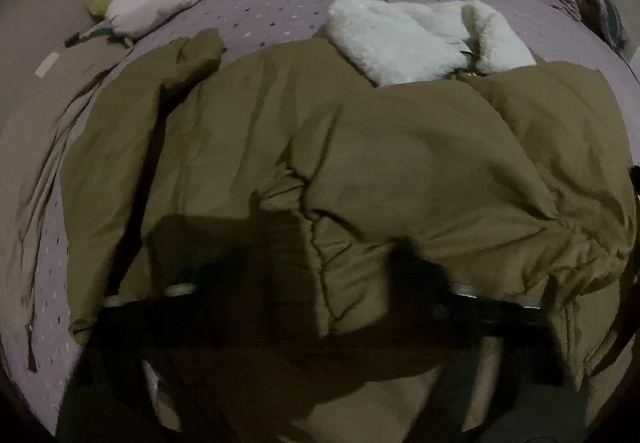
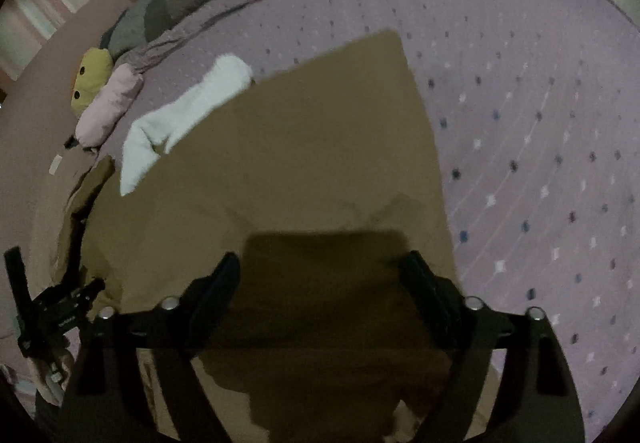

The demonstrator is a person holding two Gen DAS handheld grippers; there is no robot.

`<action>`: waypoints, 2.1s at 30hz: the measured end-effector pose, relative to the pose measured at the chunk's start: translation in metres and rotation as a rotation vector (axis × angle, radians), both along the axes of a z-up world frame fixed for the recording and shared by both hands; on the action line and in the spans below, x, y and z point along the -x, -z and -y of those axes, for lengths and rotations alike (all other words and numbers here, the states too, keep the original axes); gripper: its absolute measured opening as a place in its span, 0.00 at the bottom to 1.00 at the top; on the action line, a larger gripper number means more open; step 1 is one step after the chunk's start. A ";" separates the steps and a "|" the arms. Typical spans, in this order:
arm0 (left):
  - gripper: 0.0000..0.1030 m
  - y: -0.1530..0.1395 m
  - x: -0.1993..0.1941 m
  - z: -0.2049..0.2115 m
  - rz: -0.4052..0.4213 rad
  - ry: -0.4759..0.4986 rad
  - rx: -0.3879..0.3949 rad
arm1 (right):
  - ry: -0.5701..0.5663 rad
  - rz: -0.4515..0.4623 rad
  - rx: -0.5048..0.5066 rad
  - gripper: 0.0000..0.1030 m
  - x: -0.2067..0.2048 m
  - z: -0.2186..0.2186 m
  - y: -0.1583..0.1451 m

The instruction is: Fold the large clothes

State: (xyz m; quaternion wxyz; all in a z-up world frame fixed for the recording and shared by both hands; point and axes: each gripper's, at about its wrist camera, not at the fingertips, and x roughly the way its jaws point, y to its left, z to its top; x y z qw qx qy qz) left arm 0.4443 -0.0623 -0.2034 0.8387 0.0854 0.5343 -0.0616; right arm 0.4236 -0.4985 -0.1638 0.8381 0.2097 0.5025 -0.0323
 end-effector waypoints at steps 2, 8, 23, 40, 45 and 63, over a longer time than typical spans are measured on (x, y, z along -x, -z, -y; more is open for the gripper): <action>0.41 0.002 0.002 0.002 0.010 -0.001 -0.053 | -0.009 -0.020 0.017 0.42 -0.002 -0.005 0.010; 0.18 -0.006 0.006 -0.005 0.061 0.011 -0.146 | -0.069 -0.024 -0.028 0.02 -0.009 -0.026 0.020; 0.80 -0.026 0.031 -0.033 0.171 0.017 -0.189 | -0.296 0.041 0.366 0.57 0.000 -0.105 -0.012; 0.96 -0.061 -0.063 -0.111 0.117 -0.106 -0.208 | -0.263 0.113 0.441 0.71 -0.001 -0.098 -0.041; 0.96 -0.052 -0.070 -0.104 0.113 -0.090 -0.256 | -0.227 0.142 0.410 0.79 0.006 -0.093 -0.042; 0.28 -0.014 -0.134 -0.110 -0.001 -0.158 -0.341 | -0.190 0.087 0.371 0.79 0.005 -0.089 -0.029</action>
